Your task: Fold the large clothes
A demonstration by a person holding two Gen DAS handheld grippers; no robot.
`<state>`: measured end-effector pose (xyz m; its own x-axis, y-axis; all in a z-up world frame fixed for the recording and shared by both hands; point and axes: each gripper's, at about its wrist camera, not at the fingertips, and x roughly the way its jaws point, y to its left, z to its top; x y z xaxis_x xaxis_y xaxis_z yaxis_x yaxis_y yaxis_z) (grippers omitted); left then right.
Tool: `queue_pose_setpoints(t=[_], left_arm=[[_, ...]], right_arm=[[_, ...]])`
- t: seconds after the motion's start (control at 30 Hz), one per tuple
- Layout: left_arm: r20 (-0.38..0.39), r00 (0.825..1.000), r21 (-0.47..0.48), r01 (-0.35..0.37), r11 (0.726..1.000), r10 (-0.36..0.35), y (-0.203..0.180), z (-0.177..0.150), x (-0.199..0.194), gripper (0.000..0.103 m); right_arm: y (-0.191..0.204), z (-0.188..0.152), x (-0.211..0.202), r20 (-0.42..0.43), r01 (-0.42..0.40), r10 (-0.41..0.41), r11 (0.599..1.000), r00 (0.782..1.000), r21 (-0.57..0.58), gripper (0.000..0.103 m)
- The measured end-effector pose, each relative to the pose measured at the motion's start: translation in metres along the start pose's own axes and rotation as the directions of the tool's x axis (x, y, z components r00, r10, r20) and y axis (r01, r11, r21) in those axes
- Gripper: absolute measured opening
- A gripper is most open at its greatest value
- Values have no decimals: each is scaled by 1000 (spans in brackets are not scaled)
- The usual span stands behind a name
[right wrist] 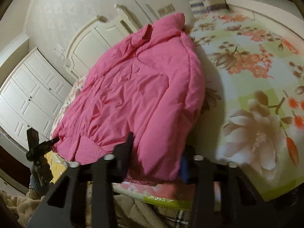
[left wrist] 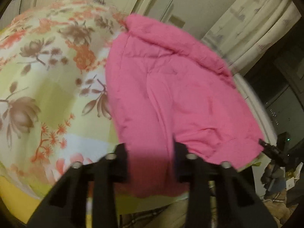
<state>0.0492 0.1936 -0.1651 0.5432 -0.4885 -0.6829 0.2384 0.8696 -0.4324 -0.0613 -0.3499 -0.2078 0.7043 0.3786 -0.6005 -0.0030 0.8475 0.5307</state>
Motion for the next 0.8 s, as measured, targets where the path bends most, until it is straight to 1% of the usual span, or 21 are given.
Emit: queue_pose_setpoints(t=[0.07,0.13,0.17,0.23,0.27,0.3,0.37,0.4,0.43,0.47,0.5,0.53,0.57,0.6,0.63,0.67,0.7,0.73,0.77,0.8], left_arm=[[51,998,-7,38,999,-38,-5,1,-12,22],[106,990,-8,91,996,-90,-9,2,-26,21],[135,983,-2,128,992,-126,-13,3,-36,21],[186,962,27,197,980,-199,-20,3,-60,21],[204,953,41,219,975,-222,-23,2,-70,21],[224,947,59,224,973,-232,-25,2,-81,21],[278,916,78,277,958,-288,-27,-3,-114,21],[298,902,78,303,950,-312,-25,-4,-127,21],[328,881,78,335,939,-341,-24,-5,-143,21],[351,865,78,355,932,-359,-22,-6,-154,21],[382,840,80,384,920,-384,-20,-8,-169,20],[425,802,86,426,900,-420,-16,-5,-184,20],[450,778,88,450,889,-439,-15,-1,-193,18],[479,751,89,475,876,-456,-13,5,-201,10],[512,721,85,498,863,-467,-10,17,-208,9],[525,715,78,499,863,-461,-10,27,-209,9],[529,727,69,476,877,-437,-11,38,-209,9],[502,771,59,422,904,-393,-15,51,-200,10],[445,808,52,407,912,-386,-16,58,-187,14],[393,832,39,410,911,-391,-14,60,-174,36]], right_arm=[[5,0,-9,33,4,-4,1000,999,-22,29],[13,0,-25,84,-7,12,998,996,-59,27],[15,1,-31,101,-14,21,997,995,-69,26],[26,-1,-54,153,-29,45,994,987,-108,25],[30,-1,-64,171,-43,62,993,983,-114,24],[32,-2,-74,184,-63,83,992,979,-113,24],[44,-6,-106,230,-117,145,984,962,-134,24],[50,-4,-117,248,-125,160,981,955,-150,24],[58,-4,-133,276,-135,178,976,945,-169,24],[63,-2,-143,292,-140,189,974,938,-180,24],[71,1,-157,322,-152,211,968,923,-199,24],[80,7,-170,354,-165,236,961,905,-220,24],[84,12,-176,371,-171,249,958,895,-231,24],[91,21,-183,396,-178,267,952,879,-247,24],[97,30,-185,410,-184,279,949,868,-257,24],[104,44,-183,414,-191,292,944,862,-268,24],[109,53,-179,412,-182,289,943,864,-280,24],[114,61,-173,412,-163,276,943,868,-289,24],[117,70,-165,404,-164,273,945,873,-283,24],[119,69,-162,394,-183,288,942,873,-281,24]])
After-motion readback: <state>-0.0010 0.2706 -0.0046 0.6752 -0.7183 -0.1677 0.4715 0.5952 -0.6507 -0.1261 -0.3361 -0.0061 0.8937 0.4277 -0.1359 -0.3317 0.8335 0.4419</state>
